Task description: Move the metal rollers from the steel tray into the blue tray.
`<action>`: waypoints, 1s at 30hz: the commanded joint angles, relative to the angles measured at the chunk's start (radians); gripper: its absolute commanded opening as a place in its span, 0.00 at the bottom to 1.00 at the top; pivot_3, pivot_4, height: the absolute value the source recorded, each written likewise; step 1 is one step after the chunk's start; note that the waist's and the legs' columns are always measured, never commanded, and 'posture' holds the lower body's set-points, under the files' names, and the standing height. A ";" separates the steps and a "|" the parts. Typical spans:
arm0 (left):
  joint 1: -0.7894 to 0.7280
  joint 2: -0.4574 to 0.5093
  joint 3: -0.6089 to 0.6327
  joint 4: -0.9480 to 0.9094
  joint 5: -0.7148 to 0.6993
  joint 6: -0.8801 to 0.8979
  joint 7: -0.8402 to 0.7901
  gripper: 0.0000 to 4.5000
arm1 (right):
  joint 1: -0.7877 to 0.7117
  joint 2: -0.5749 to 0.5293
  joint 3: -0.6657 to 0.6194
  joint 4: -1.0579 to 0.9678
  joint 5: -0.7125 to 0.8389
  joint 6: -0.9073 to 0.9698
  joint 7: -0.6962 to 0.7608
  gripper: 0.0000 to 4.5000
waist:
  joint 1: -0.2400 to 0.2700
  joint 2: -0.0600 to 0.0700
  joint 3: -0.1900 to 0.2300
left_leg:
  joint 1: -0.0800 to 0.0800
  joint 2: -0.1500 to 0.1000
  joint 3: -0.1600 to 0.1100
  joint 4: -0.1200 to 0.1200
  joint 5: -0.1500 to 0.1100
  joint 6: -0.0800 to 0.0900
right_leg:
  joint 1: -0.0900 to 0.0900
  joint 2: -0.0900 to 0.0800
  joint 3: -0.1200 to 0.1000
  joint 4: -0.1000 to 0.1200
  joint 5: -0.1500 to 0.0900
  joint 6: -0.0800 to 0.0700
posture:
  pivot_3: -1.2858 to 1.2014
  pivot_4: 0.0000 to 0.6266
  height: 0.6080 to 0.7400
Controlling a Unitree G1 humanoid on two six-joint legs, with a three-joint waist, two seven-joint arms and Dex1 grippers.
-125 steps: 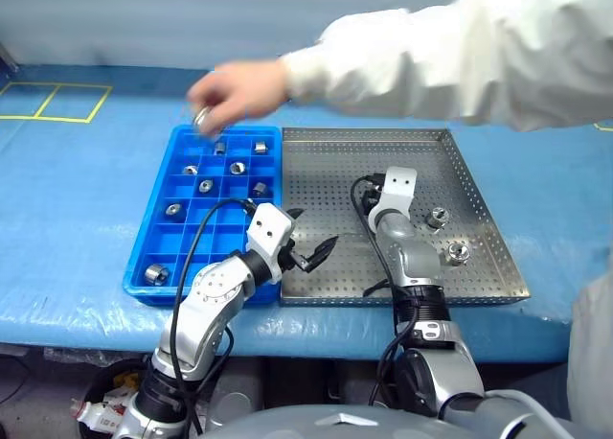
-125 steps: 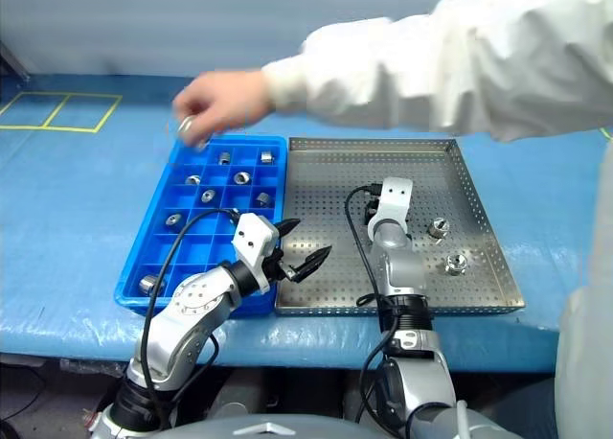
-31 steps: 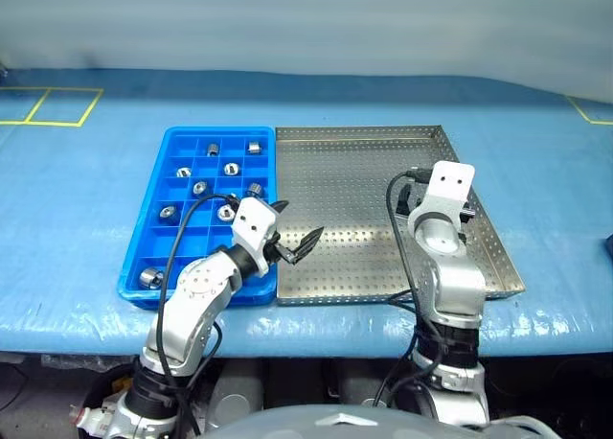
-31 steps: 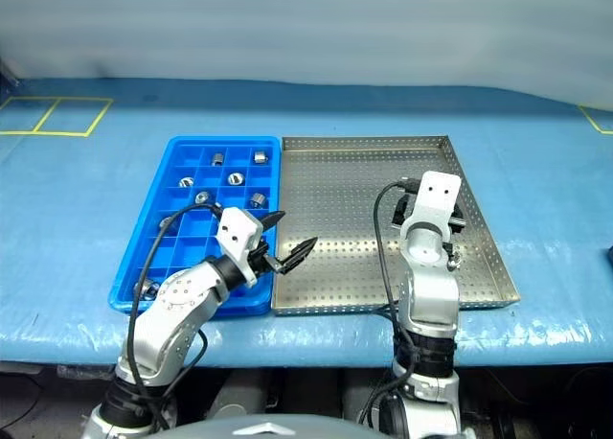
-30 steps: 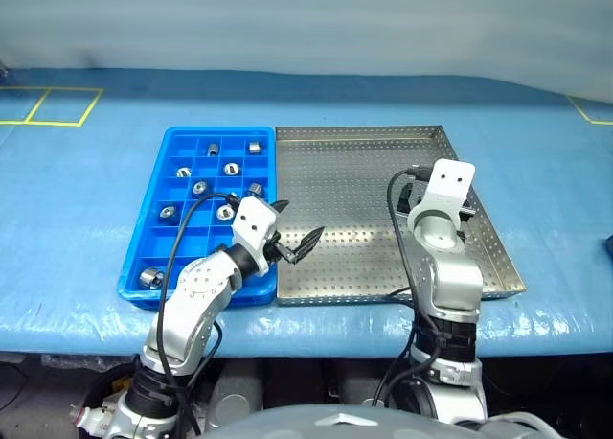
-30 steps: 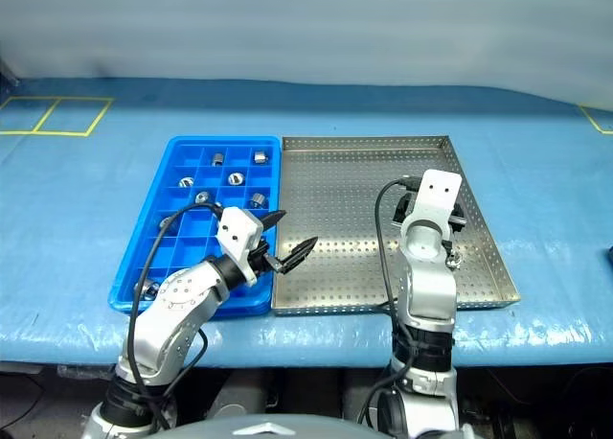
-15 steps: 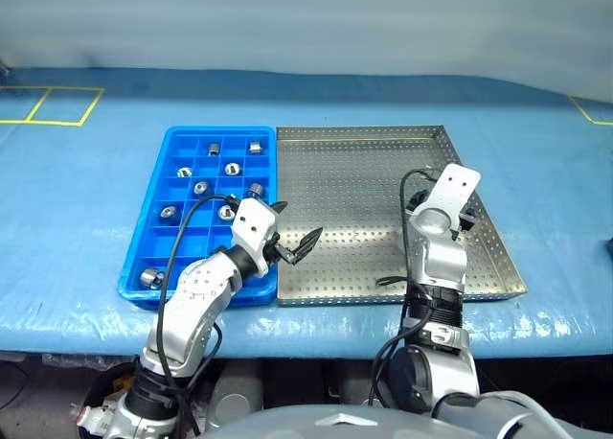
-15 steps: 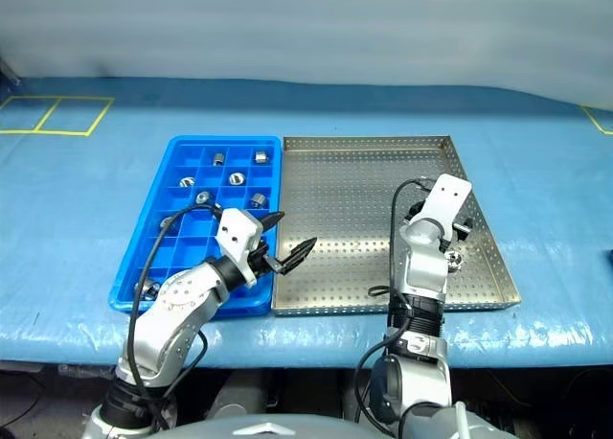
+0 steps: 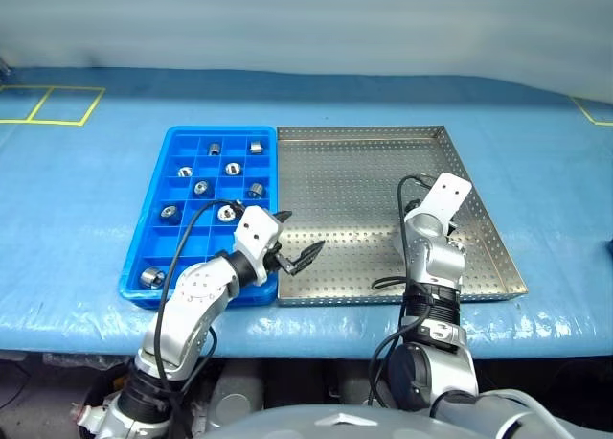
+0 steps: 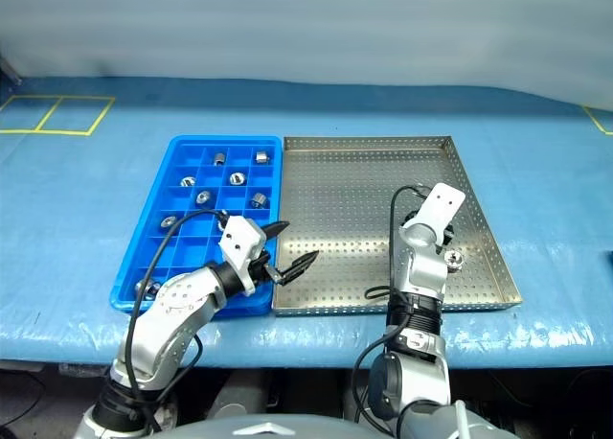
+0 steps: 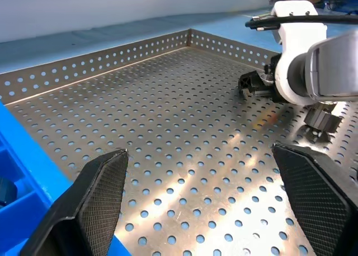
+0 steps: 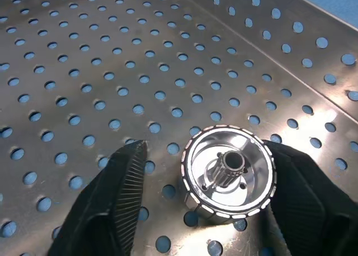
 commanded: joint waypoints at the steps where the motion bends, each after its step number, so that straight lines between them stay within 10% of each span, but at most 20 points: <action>1: 0.001 0.027 -0.025 -0.055 -0.031 0.013 -0.048 1.00 | -0.013 -0.009 0.012 -0.011 0.007 -0.020 0.003 0.49 | 0.000 0.000 0.000 | 0.000 0.000 0.000 0.000 0.000 0.000 | 0.000 0.000 0.000 0.000 0.000 0.000 | 0.58 0.24 1.00; 12: 0.013 -0.011 0.026 -0.054 -0.035 -0.038 0.009 1.00 | -0.001 -0.050 0.161 -0.122 -0.038 -0.003 0.096 0.38 | -0.001 0.002 0.001 | 0.000 0.000 0.000 0.000 0.000 0.000 | 0.000 0.000 0.000 0.000 0.000 0.000 | 0.59 0.24 1.00; 30: 0.141 -0.016 0.206 -0.134 0.022 -0.138 0.177 1.00 | 0.011 -0.131 0.594 -0.453 0.089 0.156 0.660 0.38 | 0.046 0.002 0.002 | 0.000 0.001 -0.001 -0.001 0.000 0.000 | -0.001 0.000 -0.001 -0.001 0.000 0.000 | 0.66 0.24 1.00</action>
